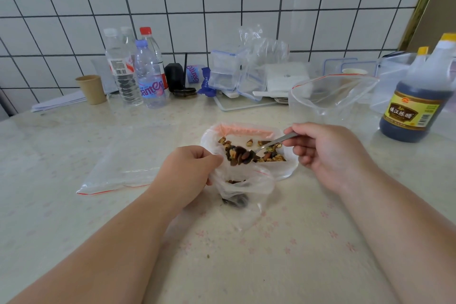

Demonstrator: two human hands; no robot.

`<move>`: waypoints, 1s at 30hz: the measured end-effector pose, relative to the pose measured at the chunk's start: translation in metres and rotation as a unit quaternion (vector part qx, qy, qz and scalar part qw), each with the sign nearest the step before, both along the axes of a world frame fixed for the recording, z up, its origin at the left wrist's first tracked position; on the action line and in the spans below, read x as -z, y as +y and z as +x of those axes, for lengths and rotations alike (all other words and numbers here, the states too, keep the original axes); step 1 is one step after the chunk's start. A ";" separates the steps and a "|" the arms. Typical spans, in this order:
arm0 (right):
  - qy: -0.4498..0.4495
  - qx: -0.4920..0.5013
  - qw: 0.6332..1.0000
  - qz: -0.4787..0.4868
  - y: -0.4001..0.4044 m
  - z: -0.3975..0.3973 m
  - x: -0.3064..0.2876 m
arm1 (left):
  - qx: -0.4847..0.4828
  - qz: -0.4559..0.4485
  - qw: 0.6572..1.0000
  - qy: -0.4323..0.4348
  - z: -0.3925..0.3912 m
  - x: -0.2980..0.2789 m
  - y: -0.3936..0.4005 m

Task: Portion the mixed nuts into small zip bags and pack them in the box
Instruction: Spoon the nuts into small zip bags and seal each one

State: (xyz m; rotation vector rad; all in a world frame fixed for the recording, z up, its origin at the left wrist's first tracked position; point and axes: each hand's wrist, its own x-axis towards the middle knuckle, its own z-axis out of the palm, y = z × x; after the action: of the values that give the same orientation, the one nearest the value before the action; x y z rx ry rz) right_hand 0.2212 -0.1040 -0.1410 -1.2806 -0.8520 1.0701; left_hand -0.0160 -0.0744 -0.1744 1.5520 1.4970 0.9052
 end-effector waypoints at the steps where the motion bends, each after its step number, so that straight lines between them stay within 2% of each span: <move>1: -0.027 -0.011 1.000 0.010 -0.002 -0.001 -0.001 | -0.001 -0.001 1.000 -0.002 0.000 0.000 0.000; 5: -0.118 -0.049 0.988 0.087 -0.008 -0.006 -0.001 | -0.004 0.000 1.000 -0.004 0.000 0.000 0.000; 8: -0.143 -0.120 0.971 0.148 -0.013 -0.007 -0.001 | -0.005 0.001 1.000 -0.002 0.000 0.000 0.000; 10: -0.146 -0.110 0.967 0.178 -0.013 -0.005 -0.002 | -0.005 0.003 1.000 -0.002 0.000 -0.001 0.000; 12: -0.132 -0.058 0.971 0.191 -0.011 -0.001 -0.002 | -0.003 0.001 1.000 -0.004 0.000 -0.001 -0.001; 16: -0.133 0.045 0.976 0.168 -0.005 0.004 0.004 | -0.004 -0.003 1.000 -0.006 0.000 -0.001 -0.002; 19: -0.140 0.086 0.975 0.148 -0.003 0.002 0.008 | -0.008 -0.005 1.000 -0.003 0.001 -0.002 -0.001; 26: -0.246 0.086 0.961 0.089 0.001 0.003 0.017 | -0.003 0.004 1.000 0.012 0.001 -0.001 -0.001; 30: -0.233 0.104 0.963 0.082 0.004 0.004 0.017 | -0.006 0.003 1.000 0.014 0.002 -0.001 0.000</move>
State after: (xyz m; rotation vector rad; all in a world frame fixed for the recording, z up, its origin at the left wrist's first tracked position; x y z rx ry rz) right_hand 0.2254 -0.0997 -0.1576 -1.4679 -1.1028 0.5215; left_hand -0.0144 -0.0739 -0.1732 1.5666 1.5262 0.8998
